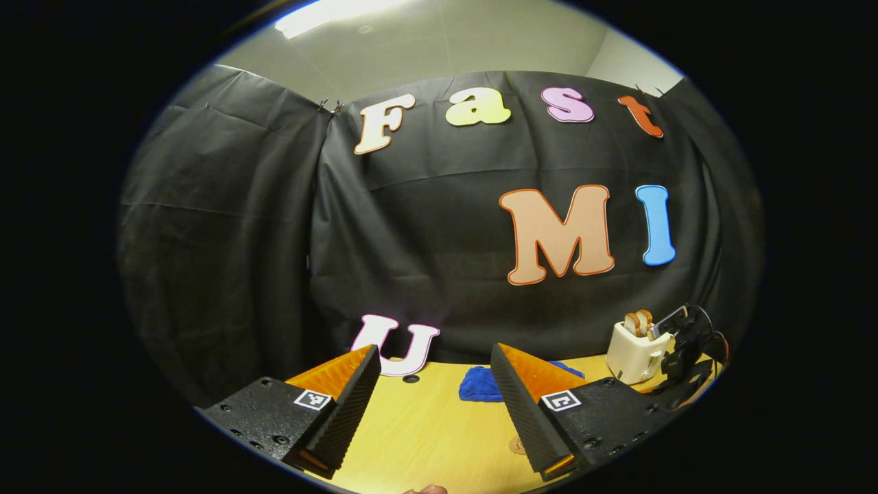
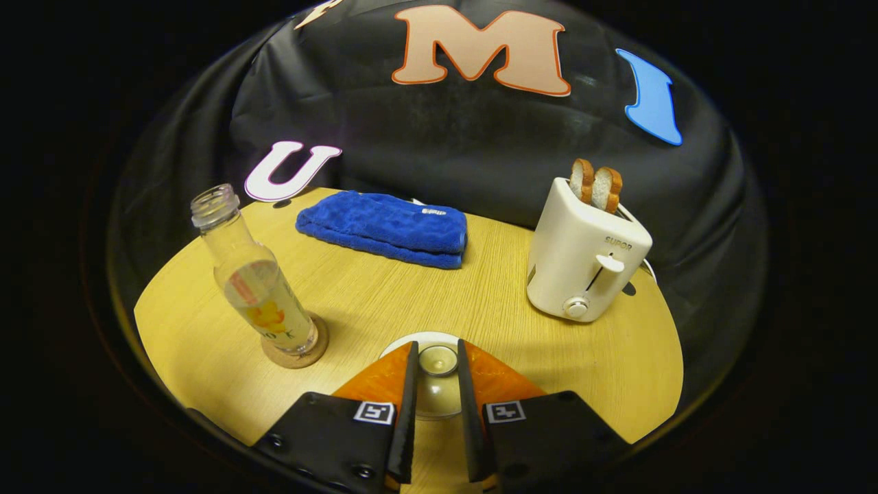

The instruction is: Open the teacup lid with one hand, grasp the water bottle and pour water into the teacup with the other hand; after pouring, place the water bottle on the coaster and then close the teacup lid.

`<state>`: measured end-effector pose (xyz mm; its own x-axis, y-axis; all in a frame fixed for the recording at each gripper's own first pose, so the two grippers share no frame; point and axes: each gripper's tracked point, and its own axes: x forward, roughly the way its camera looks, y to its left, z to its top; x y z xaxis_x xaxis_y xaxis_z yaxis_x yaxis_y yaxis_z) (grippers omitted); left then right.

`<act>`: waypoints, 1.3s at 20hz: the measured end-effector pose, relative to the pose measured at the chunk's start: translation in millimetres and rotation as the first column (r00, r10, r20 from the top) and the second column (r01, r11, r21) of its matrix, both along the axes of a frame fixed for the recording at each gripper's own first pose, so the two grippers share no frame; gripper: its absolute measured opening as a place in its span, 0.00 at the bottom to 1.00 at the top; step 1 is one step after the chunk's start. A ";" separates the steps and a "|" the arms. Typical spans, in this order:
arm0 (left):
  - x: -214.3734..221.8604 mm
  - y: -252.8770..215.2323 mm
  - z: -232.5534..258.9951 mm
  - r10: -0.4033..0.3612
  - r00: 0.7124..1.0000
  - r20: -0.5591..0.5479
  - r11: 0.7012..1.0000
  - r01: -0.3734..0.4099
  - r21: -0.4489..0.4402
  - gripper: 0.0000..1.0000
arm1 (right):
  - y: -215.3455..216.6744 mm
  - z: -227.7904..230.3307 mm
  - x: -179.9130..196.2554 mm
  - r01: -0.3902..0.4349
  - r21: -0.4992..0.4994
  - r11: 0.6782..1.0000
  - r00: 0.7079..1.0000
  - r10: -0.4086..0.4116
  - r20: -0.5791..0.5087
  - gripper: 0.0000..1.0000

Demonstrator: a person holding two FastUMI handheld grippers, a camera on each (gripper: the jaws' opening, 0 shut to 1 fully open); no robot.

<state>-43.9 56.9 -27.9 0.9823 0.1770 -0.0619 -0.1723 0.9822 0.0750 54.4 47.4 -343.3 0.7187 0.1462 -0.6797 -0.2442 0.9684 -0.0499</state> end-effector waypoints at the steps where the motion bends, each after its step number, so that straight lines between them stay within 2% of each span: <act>1: 1.5 -2.2 -2.9 -0.008 1.000 -0.007 1.000 0.008 -0.005 0.94 | -1.5 3.5 0.5 0.007 0.005 1.000 1.000 -0.007 0.002 0.34; 6: 13.5 -23.5 -25.7 -0.080 0.996 -0.045 0.996 0.078 -0.031 0.95 | -18.4 26.7 -0.3 0.047 0.022 0.999 0.998 -0.048 0.038 0.34; 10: 24.9 -53.6 -49.6 -0.188 0.978 -0.093 0.980 0.182 -0.076 0.95 | -42.2 56.2 -5.5 0.090 0.028 0.996 0.992 -0.092 0.085 0.33; 12: 31.4 -69.2 -64.6 -0.239 0.964 -0.115 0.967 0.226 -0.121 0.93 | -55.3 71.8 -9.5 0.113 0.035 0.993 0.987 -0.116 0.111 0.33; 13: 33.7 -75.4 -72.6 -0.260 0.957 -0.129 0.960 0.241 -0.144 0.96 | -62.0 78.1 -11.8 0.128 0.038 0.991 0.984 -0.131 0.121 0.34; 14: 36.8 -82.7 -81.3 -0.281 0.949 -0.143 0.952 0.257 -0.168 0.93 | -70.2 83.3 -14.7 0.143 0.039 0.989 0.981 -0.147 0.130 0.33; 16: 42.5 -97.3 -96.5 -0.325 0.932 -0.162 0.935 0.291 -0.200 0.97 | -87.3 89.2 -22.4 0.176 0.035 0.984 0.974 -0.179 0.137 0.34; 21: 50.6 -118.2 -133.3 -0.398 0.893 -0.211 0.906 0.346 -0.242 0.95 | -126.5 97.8 -43.7 0.250 0.012 0.968 0.958 -0.249 0.142 0.33; 24: 53.8 -133.2 -161.3 -0.450 0.859 -0.243 0.882 0.385 -0.272 0.95 | -145.8 98.3 -53.9 0.291 0.000 0.957 0.948 -0.288 0.137 0.34; 26: 57.8 -136.8 -179.2 -0.462 0.844 -0.272 0.879 0.397 -0.263 0.96 | -154.3 97.4 -60.5 0.307 -0.011 0.952 0.944 -0.303 0.132 0.33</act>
